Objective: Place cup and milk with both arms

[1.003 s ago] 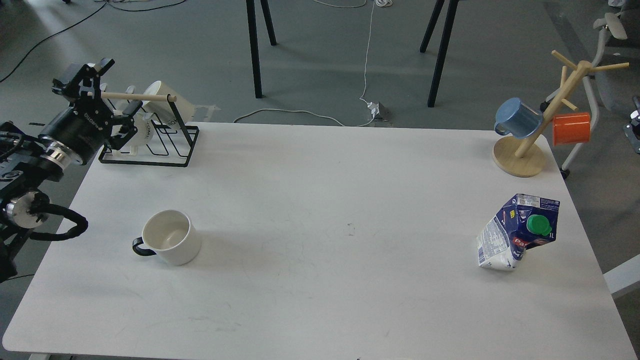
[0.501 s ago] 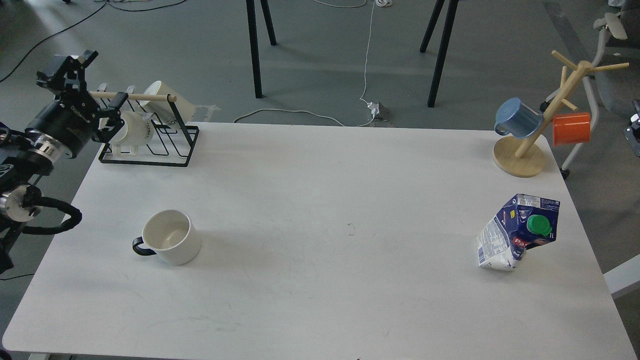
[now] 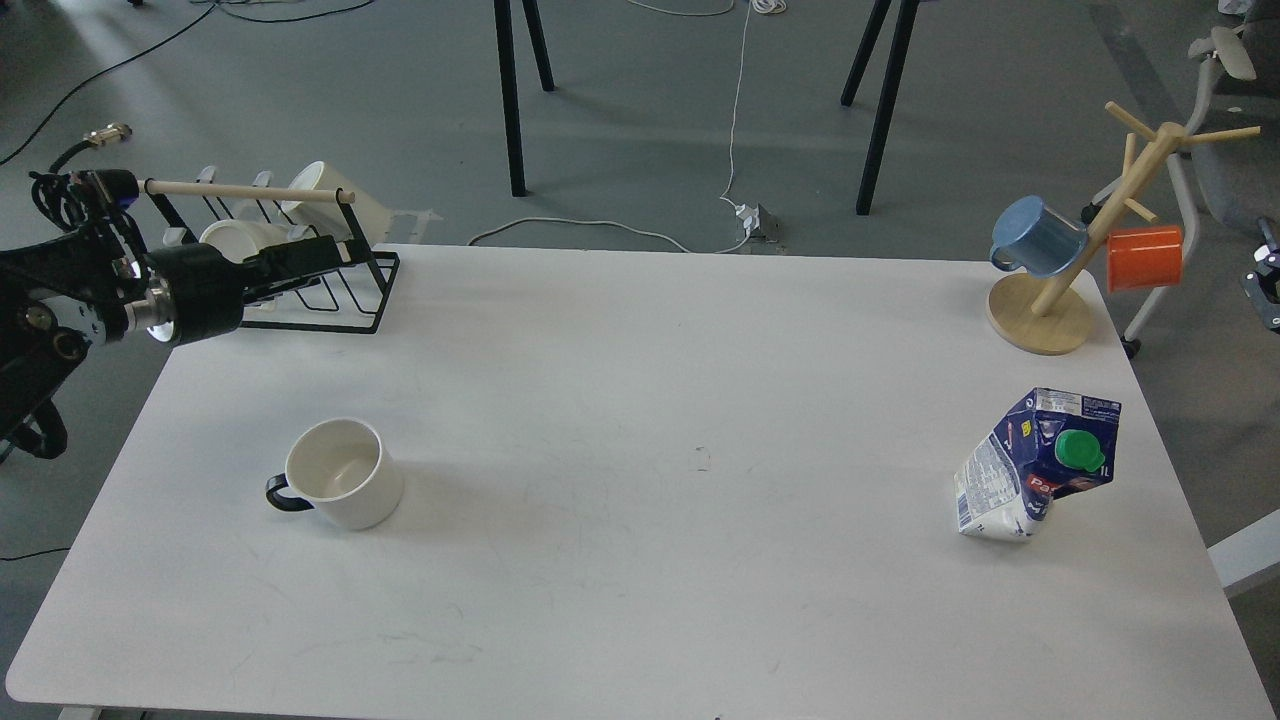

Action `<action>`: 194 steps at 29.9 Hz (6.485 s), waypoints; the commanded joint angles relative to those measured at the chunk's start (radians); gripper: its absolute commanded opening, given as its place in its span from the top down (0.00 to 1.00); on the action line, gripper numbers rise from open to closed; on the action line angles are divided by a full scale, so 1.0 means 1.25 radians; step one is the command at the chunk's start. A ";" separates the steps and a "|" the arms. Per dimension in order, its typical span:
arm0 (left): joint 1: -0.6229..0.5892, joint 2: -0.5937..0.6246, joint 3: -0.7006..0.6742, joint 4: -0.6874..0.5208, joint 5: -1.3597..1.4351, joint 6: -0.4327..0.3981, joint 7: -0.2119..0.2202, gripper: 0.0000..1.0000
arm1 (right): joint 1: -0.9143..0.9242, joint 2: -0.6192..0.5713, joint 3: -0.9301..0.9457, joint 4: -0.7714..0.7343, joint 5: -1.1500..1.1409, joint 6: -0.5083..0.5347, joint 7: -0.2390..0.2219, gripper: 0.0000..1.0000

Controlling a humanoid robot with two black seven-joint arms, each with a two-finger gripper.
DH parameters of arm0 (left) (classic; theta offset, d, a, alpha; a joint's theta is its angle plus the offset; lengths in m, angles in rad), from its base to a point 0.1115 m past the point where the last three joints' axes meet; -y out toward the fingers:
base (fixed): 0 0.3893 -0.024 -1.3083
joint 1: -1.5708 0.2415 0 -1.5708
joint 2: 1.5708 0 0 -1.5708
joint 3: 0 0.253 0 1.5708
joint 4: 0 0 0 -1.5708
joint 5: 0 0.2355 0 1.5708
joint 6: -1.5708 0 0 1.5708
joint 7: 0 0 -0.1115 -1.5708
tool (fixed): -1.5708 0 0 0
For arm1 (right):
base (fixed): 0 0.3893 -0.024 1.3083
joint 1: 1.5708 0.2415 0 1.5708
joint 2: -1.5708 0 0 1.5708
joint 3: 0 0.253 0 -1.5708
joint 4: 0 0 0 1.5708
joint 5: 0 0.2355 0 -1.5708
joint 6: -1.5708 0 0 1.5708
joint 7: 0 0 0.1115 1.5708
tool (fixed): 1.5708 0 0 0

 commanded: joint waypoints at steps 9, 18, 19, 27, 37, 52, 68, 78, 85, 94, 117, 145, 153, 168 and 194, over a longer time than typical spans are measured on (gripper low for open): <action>0.004 0.012 0.151 -0.063 0.228 0.101 0.000 0.02 | -0.030 -0.002 0.005 -0.005 0.000 0.000 0.000 0.03; 0.005 0.073 0.209 -0.064 0.233 0.154 0.000 0.02 | -0.033 -0.001 0.001 0.000 0.000 0.000 0.000 0.03; 0.006 0.079 0.209 -0.064 0.232 0.154 0.000 0.02 | -0.033 -0.001 0.000 0.001 0.000 0.000 0.000 0.03; 0.044 0.089 0.208 -0.076 0.233 0.154 0.000 0.02 | -0.038 -0.001 0.000 -0.001 0.000 0.000 0.000 0.03; 0.065 0.080 0.207 -0.067 0.232 0.153 0.000 0.03 | -0.045 -0.001 0.000 -0.005 0.000 0.000 0.000 0.03; 0.079 0.049 0.226 -0.027 0.233 0.154 0.000 0.21 | -0.054 -0.001 -0.003 -0.006 0.000 0.000 0.000 0.03; 0.080 0.041 0.294 -0.025 0.255 0.331 0.000 1.00 | -0.068 -0.002 -0.001 -0.005 0.000 0.000 0.000 0.03; 0.043 0.040 0.281 -0.057 0.255 0.329 0.000 1.00 | -0.077 -0.002 0.001 -0.006 0.000 0.000 0.000 0.03; -0.043 -0.098 0.281 -0.031 0.247 0.254 0.000 1.00 | -0.077 -0.006 0.013 -0.006 0.011 0.000 0.000 0.03; -0.033 -0.298 0.294 0.081 0.258 0.240 0.000 1.00 | -0.077 -0.010 0.024 -0.008 0.011 0.000 0.000 0.03; -0.025 -0.327 0.274 -0.006 0.217 0.197 0.000 0.76 | -0.079 -0.007 0.022 -0.020 0.011 0.000 0.000 0.03; 0.060 -0.160 -0.043 0.006 -0.711 0.000 0.000 0.12 | -0.467 -0.131 0.022 0.174 0.218 0.000 0.000 0.01; 0.082 -0.114 -0.068 0.007 -0.893 0.000 0.000 0.10 | -0.498 -0.028 0.019 0.347 0.161 0.000 0.000 0.01; 0.123 -0.113 -0.065 0.023 -0.910 0.000 0.000 0.07 | -0.522 0.112 0.015 0.366 0.063 0.000 0.000 0.01; 0.134 -0.122 -0.060 0.061 -0.908 0.000 0.000 0.06 | -0.441 0.258 0.015 0.299 0.064 0.000 0.000 0.01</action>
